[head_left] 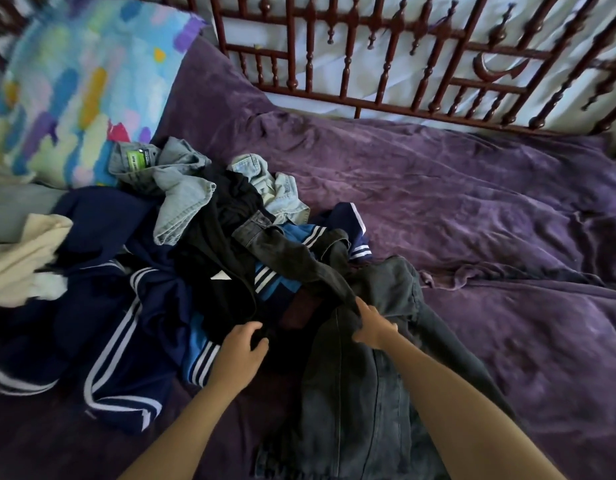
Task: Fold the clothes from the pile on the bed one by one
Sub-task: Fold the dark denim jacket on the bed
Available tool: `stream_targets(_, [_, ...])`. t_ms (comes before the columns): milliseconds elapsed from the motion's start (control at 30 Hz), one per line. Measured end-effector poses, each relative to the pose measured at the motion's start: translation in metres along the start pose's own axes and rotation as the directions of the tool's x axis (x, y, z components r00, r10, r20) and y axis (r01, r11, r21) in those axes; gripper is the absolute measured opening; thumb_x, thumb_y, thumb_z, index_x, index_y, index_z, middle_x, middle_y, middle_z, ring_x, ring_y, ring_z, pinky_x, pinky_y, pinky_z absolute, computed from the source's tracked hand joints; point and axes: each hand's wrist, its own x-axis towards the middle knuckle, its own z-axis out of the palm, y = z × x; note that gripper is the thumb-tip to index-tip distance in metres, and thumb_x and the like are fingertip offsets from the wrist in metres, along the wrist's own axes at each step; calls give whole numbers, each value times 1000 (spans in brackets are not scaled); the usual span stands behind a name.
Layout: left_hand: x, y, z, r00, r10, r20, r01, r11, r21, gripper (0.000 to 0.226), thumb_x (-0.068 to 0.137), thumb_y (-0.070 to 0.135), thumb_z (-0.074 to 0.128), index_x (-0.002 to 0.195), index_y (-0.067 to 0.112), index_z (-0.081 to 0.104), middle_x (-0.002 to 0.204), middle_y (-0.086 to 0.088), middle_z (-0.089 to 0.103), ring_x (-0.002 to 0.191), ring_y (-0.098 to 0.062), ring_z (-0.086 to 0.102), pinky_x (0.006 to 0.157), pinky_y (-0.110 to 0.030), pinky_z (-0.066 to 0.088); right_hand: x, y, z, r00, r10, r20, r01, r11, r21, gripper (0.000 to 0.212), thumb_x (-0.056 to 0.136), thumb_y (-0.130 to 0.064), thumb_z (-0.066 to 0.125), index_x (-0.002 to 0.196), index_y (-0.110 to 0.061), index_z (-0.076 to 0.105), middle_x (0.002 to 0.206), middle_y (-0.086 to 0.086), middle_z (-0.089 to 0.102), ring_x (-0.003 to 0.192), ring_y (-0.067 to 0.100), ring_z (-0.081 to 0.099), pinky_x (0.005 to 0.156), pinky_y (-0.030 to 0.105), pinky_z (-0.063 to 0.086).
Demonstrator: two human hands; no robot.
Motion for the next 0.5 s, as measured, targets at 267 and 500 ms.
stream_targets(267, [-1, -6, -4, 998, -12, -67, 12, 1000, 0, 38, 94, 24, 52, 130, 12, 51, 131, -7, 51, 122, -22, 48, 99, -32, 40, 22, -47, -1, 990, -73, -122, 76, 997, 21, 38, 90, -20, 54, 122, 0, 56, 134, 17, 39, 121, 33, 44, 100, 33, 40])
stream_targets(500, [1, 21, 21, 999, 38, 21, -37, 999, -22, 39, 96, 27, 50, 132, 12, 48, 133, -6, 49, 121, -21, 47, 99, -35, 41, -56, 18, -28, 779, -101, -619, 192, 978, 82, 40, 77, 2, 60, 116, -7, 59, 106, 16, 60, 98, 33, 56, 75, 31, 38])
